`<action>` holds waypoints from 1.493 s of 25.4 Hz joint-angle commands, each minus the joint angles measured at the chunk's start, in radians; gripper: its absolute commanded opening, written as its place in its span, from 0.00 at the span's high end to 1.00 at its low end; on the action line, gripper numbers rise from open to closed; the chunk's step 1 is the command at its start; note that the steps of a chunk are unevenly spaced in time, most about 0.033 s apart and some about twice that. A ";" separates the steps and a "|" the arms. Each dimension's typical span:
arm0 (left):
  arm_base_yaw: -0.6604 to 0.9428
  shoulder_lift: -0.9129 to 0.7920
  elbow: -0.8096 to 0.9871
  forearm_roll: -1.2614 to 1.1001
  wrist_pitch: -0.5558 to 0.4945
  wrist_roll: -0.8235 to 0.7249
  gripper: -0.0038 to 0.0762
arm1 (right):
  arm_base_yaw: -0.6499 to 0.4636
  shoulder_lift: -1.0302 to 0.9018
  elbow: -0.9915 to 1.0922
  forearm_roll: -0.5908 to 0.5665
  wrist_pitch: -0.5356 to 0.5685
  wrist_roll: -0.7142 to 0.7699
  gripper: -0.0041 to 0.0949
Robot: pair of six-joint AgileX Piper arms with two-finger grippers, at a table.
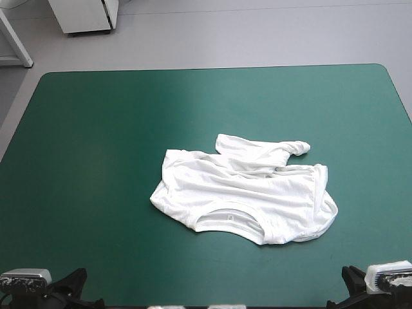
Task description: Fold the cloth
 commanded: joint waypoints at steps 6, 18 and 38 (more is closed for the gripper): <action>0.000 0.112 -0.220 -0.031 0.038 0.091 0.96 | 0.002 0.075 -0.202 -0.101 -0.001 0.015 0.86; 0.000 0.661 -0.705 -0.178 0.038 0.309 0.48 | 0.002 0.479 -0.581 -0.264 -0.001 0.048 0.55; -0.467 1.392 -0.779 0.151 -0.077 0.086 0.39 | 0.002 0.740 -0.599 -0.324 -0.046 0.091 0.52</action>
